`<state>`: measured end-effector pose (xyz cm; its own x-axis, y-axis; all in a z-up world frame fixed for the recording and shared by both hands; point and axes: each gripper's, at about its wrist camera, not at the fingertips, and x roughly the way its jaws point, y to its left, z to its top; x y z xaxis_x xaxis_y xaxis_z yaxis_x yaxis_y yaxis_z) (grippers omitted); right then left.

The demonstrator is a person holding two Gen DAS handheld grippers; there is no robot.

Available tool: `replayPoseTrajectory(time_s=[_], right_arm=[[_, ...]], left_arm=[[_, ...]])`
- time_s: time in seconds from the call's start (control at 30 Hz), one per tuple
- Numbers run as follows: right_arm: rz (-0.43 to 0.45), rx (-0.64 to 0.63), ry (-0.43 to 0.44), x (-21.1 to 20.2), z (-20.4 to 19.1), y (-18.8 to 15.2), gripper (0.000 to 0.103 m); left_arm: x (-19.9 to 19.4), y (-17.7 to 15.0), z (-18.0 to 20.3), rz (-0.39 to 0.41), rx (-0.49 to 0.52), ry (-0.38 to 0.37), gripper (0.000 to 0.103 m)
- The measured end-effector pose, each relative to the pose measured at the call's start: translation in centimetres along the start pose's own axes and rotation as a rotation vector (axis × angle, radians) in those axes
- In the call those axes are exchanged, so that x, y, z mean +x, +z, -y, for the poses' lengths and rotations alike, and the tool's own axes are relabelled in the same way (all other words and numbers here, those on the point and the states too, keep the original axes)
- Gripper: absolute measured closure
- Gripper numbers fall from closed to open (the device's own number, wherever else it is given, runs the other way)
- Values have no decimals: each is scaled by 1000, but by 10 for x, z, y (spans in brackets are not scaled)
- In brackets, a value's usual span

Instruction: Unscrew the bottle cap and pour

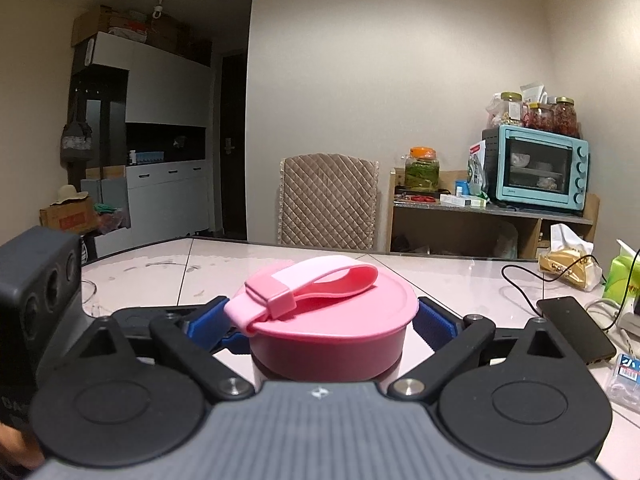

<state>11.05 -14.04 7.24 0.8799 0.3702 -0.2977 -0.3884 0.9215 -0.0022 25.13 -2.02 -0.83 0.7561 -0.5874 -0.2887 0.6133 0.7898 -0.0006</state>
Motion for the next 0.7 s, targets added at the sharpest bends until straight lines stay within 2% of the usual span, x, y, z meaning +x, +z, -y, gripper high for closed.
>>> replayPoseTrajectory(time_s=[0.17,0.37,0.7], right_arm=[[-1,13,-12,1,0,0,7],[-2,10,-4,3,2,2,14],[12,-16,18,0,2,0,18]], left_arm=[[0,0,0,0,0,0,14],[0,0,0,0,-1,-1,14],[0,-1,0,0,-1,-2,14]])
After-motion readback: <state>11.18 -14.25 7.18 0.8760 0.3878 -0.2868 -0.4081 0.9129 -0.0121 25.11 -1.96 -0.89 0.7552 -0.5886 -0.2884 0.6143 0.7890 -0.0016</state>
